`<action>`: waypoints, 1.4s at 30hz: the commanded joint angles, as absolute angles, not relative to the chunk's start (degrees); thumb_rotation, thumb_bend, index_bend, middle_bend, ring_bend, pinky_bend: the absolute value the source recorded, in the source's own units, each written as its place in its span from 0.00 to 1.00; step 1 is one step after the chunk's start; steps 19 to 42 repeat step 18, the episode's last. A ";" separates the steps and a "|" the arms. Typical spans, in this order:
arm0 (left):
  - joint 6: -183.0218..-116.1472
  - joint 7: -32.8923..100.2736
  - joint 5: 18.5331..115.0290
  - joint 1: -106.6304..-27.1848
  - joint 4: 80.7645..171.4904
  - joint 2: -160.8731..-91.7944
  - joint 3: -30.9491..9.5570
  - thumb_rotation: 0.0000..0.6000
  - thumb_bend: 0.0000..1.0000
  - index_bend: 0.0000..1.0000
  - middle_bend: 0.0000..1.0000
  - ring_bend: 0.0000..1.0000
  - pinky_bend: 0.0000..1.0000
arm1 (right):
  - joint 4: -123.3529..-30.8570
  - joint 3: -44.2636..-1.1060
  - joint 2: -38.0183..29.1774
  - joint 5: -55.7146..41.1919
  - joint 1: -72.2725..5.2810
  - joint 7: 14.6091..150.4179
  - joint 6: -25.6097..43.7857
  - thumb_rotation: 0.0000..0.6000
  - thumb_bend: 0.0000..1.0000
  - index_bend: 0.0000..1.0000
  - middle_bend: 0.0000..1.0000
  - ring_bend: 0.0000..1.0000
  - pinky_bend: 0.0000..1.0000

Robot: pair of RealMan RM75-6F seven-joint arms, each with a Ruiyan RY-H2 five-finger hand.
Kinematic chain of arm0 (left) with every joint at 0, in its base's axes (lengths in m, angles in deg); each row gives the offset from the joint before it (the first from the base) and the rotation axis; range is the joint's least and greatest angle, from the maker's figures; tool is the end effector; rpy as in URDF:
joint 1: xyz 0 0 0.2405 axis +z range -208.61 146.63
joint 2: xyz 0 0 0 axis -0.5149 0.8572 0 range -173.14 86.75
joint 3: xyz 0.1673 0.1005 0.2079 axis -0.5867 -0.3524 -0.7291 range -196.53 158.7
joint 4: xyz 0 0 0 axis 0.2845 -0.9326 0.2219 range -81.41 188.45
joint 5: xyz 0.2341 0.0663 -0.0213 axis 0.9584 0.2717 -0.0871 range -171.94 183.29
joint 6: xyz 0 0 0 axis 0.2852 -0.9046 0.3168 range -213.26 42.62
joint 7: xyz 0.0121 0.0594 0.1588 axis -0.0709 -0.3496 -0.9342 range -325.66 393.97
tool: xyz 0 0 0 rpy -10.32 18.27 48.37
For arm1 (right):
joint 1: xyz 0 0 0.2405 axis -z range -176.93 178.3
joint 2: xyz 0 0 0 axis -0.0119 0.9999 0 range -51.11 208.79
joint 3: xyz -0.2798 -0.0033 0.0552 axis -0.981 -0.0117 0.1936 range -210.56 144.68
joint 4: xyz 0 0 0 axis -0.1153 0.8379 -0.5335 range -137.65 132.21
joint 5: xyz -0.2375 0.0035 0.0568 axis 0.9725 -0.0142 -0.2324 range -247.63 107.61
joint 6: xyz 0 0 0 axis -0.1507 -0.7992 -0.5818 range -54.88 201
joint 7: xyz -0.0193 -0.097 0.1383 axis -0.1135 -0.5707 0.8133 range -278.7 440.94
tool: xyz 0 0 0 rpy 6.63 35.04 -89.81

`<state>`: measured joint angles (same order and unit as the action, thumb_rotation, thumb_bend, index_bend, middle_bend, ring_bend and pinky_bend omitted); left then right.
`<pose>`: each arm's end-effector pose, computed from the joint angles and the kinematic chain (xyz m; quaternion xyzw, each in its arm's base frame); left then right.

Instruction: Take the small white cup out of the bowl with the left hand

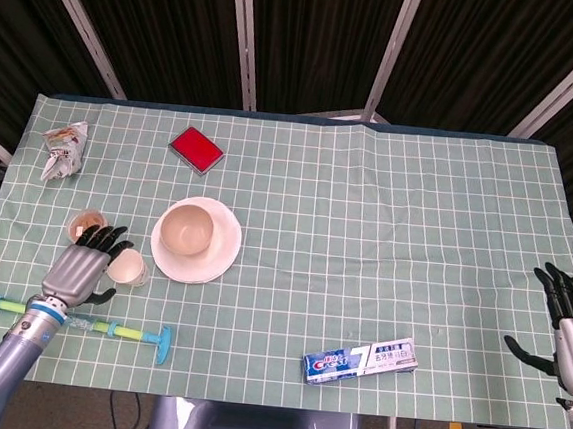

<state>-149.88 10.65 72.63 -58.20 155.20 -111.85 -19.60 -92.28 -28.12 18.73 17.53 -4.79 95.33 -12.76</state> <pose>-0.2740 0.2953 0.0401 -0.7295 -0.3931 -0.2656 0.4928 -0.3558 -0.2253 0.1780 0.5684 -0.4014 0.4508 0.5591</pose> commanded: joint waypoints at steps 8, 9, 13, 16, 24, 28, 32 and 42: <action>-178.12 21.62 89.82 -42.30 150.79 -114.72 -21.46 1.00 0.25 0.00 0.00 0.00 0.00 | -91.84 -28.42 17.74 17.45 -5.29 93.25 -11.64 1.00 0.09 0.01 0.00 0.00 0.00; -178.84 21.66 90.00 -41.77 150.38 -114.90 -21.45 1.00 0.24 0.00 0.00 0.00 0.00 | -91.87 -28.43 17.68 17.47 -5.33 93.09 -11.59 1.00 0.09 0.01 0.00 0.00 0.00; -182.30 22.42 91.27 -38.81 148.59 -115.19 -21.72 1.00 0.22 0.00 0.00 0.00 0.00 | -92.00 -28.48 17.27 17.84 -5.47 92.25 -11.72 1.00 0.09 0.01 0.00 0.00 0.00; -182.99 22.72 91.42 -37.65 147.22 -115.26 -21.60 1.00 0.22 0.00 0.00 0.00 0.00 | -92.10 -28.53 17.10 17.99 -5.52 91.82 -11.77 1.00 0.09 0.01 0.00 0.00 0.00; -182.83 23.33 91.30 -37.10 146.51 -115.24 -21.42 1.00 0.21 0.00 0.00 0.00 0.00 | -92.12 -28.54 17.05 18.08 -5.55 91.65 -11.83 1.00 0.09 0.01 0.00 0.00 0.00; -182.83 23.33 91.30 -37.10 146.51 -115.24 -21.42 1.00 0.21 0.00 0.00 0.00 0.00 | -92.12 -28.54 17.05 18.08 -5.55 91.65 -11.83 1.00 0.09 0.01 0.00 0.00 0.00; -182.83 23.33 91.30 -37.10 146.51 -115.24 -21.42 1.00 0.21 0.00 0.00 0.00 0.00 | -92.12 -28.54 17.05 18.08 -5.55 91.65 -11.83 1.00 0.09 0.01 0.00 0.00 0.00; -182.83 23.33 91.30 -37.10 146.51 -115.24 -21.42 1.00 0.21 0.00 0.00 0.00 0.00 | -92.12 -28.54 17.05 18.08 -5.55 91.65 -11.83 1.00 0.09 0.01 0.00 0.00 0.00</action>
